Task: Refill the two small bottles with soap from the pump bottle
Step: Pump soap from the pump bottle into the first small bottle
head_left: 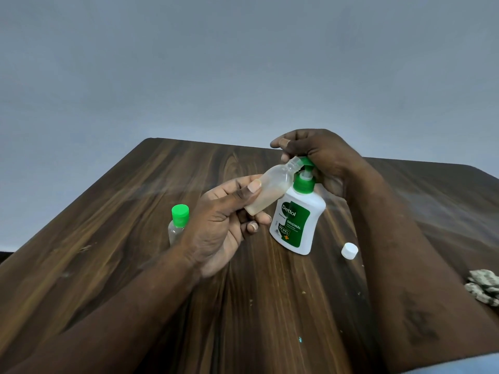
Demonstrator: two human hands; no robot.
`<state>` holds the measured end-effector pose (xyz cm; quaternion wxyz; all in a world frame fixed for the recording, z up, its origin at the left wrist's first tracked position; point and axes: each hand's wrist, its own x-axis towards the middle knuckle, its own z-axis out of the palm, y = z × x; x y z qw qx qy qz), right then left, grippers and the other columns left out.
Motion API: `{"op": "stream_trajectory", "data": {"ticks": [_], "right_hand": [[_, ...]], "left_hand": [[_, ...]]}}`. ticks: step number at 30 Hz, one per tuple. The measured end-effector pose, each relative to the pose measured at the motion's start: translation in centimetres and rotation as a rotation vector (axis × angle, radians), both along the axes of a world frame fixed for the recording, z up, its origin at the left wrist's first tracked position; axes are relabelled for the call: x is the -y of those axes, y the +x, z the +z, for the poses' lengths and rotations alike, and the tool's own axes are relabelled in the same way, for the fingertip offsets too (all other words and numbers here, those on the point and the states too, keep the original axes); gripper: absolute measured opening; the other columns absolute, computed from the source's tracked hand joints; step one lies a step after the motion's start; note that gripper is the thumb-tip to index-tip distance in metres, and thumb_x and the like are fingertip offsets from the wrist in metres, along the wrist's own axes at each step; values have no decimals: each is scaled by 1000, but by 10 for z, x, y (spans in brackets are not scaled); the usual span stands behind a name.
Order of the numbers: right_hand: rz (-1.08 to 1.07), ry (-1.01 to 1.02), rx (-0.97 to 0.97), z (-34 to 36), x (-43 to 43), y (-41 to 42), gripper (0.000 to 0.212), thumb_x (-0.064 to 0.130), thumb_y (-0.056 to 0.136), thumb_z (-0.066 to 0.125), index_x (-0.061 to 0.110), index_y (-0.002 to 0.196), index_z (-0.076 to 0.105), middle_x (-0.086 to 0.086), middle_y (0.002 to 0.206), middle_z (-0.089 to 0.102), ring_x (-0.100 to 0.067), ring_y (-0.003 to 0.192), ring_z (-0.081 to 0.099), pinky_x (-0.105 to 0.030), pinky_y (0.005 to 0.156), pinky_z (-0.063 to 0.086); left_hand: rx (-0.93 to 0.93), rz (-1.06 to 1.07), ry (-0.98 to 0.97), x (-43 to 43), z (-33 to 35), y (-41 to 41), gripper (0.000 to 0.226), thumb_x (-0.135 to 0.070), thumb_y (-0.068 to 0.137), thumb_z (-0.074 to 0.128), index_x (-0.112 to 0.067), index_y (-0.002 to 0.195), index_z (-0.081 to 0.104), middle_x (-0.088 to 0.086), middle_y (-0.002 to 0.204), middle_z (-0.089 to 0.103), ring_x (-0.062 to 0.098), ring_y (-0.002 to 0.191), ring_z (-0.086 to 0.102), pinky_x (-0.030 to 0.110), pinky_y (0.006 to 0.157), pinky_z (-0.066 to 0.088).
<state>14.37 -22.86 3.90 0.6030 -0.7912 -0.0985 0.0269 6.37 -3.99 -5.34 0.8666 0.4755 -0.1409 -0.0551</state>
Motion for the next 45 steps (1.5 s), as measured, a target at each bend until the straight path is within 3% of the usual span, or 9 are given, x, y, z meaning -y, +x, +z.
{"op": "stream_trajectory", "data": {"ticks": [4, 10, 14, 21, 26, 31, 37, 40, 45], "right_hand": [[-5, -50, -13, -3, 0, 3, 20, 1, 100, 58, 8, 103, 77, 11, 65, 72, -6, 60, 61, -25, 63, 50], [-39, -125, -49, -10, 2, 4, 21, 7, 99, 60, 13, 99, 80, 3, 78, 73, -21, 79, 57, -34, 72, 49], [-77, -176, 20, -5, 1, 3, 19, 11, 97, 61, 10, 100, 80, 13, 72, 72, -18, 74, 56, -32, 67, 47], [-75, -201, 44, -4, 1, 3, 17, 20, 97, 66, 14, 95, 81, 3, 75, 68, -21, 71, 55, -33, 66, 44], [-67, -209, 21, -4, 0, 0, 21, 30, 97, 71, 17, 82, 78, 3, 71, 66, -15, 62, 54, -31, 63, 42], [-80, -201, -35, -7, -1, -3, 17, 23, 96, 70, 13, 83, 73, -2, 75, 68, -14, 60, 58, -25, 57, 46], [-98, -235, 29, -2, -1, -5, 20, 28, 93, 73, 12, 83, 73, -4, 75, 62, -19, 63, 51, -29, 60, 39], [-93, -217, 30, -1, -3, -8, 24, 33, 93, 75, 13, 79, 71, -10, 81, 58, -22, 67, 47, -34, 65, 37], [-92, -189, -9, -2, -4, -9, 22, 30, 93, 74, 14, 79, 68, -5, 73, 59, -16, 59, 50, -29, 60, 38]], "left_hand": [[-29, 9, -10, 0, 0, 1, 48, -26, 88, 68, 1, 128, 64, 28, 120, 67, 16, 64, 62, 19, 50, 45], [-25, 3, 13, 0, -4, 1, 47, -27, 89, 69, 0, 127, 64, 29, 123, 66, 16, 66, 63, 19, 51, 46], [-26, -24, 5, 0, -4, 0, 48, -27, 89, 68, 0, 128, 64, 29, 122, 66, 17, 67, 64, 20, 52, 47], [-27, -65, -12, -1, -2, -1, 44, -25, 92, 65, 0, 128, 64, 30, 126, 65, 17, 69, 66, 19, 54, 49], [-27, -79, 15, 0, -1, -4, 44, -24, 93, 60, 1, 129, 62, 25, 119, 70, 16, 67, 66, 19, 52, 49], [-22, -53, 81, -1, -5, -1, 47, -29, 91, 67, -2, 129, 64, 18, 108, 70, 14, 60, 62, 21, 48, 46], [-13, -44, 83, 1, -5, -1, 36, -25, 96, 62, -1, 123, 66, -1, 72, 62, 5, 43, 39, 21, 44, 23], [-27, -56, 51, 3, -3, -2, 37, -23, 95, 58, 1, 122, 64, -3, 66, 62, 3, 41, 37, 25, 49, 17], [-44, -69, 8, 4, -2, -2, 41, -21, 93, 59, 4, 126, 61, -1, 72, 65, 2, 43, 41, 20, 47, 24]]}}
